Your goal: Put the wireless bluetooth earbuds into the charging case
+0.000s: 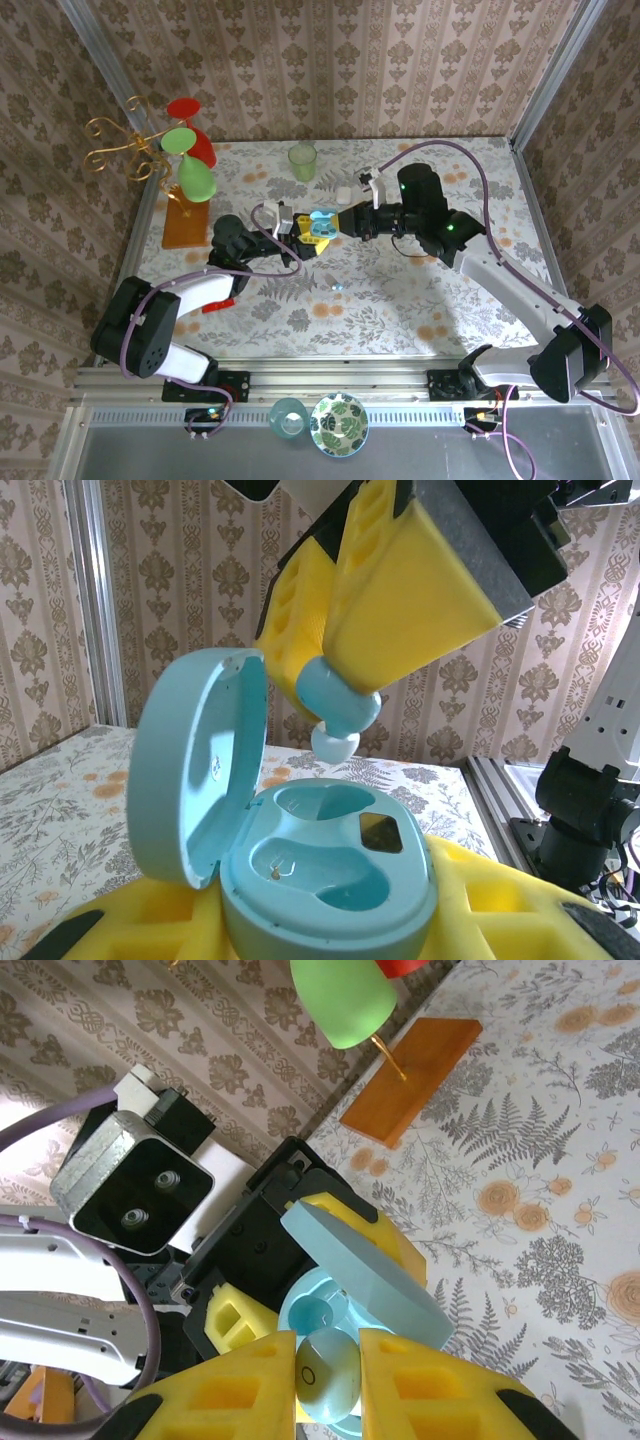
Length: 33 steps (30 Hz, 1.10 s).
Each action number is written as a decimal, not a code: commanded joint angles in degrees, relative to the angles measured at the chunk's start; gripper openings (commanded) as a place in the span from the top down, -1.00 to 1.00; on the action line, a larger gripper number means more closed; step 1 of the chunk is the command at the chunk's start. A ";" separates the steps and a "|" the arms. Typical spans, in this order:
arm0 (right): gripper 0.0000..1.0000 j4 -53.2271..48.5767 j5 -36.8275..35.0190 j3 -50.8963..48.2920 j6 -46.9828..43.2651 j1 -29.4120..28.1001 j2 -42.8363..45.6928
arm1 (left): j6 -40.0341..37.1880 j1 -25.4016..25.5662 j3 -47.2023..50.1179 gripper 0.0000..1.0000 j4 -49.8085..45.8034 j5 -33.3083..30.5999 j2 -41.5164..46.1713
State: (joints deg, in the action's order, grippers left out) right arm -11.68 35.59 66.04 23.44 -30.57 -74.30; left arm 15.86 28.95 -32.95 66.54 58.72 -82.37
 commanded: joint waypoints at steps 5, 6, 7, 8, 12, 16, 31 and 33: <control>0.60 -2.10 1.14 0.24 -1.62 -0.55 -1.32 | -0.21 0.23 -1.68 0.47 2.64 0.13 0.45; 0.60 -2.25 1.12 0.23 -1.58 -0.55 -1.52 | -0.13 0.23 -1.65 0.47 2.68 0.00 0.45; 0.60 -2.53 1.06 0.38 -1.62 -0.59 -1.80 | -0.12 0.23 -1.68 0.47 2.69 -0.09 0.54; 0.60 -2.84 1.05 0.48 -1.62 -0.55 -2.10 | -0.13 0.27 -1.60 0.47 2.63 -0.22 0.68; 0.60 -4.14 0.66 0.84 -1.82 -0.65 -2.94 | -0.34 0.23 -1.42 0.47 2.63 -0.70 1.14; 0.60 -5.34 0.68 1.52 -1.17 -0.63 -3.05 | -1.65 0.14 -0.98 0.47 2.01 -2.16 1.82; 0.59 -7.31 -1.94 2.85 0.57 -1.69 -3.92 | -3.54 -0.03 -0.21 0.47 1.00 -2.99 2.70; 0.56 -10.16 -4.76 3.92 -0.35 -1.69 -4.14 | -3.77 -0.10 0.03 0.47 0.96 -3.15 2.91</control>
State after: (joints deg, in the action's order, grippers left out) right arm -14.94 34.85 67.88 24.27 -31.70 -77.45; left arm 13.61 28.88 -32.97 65.12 56.34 -82.11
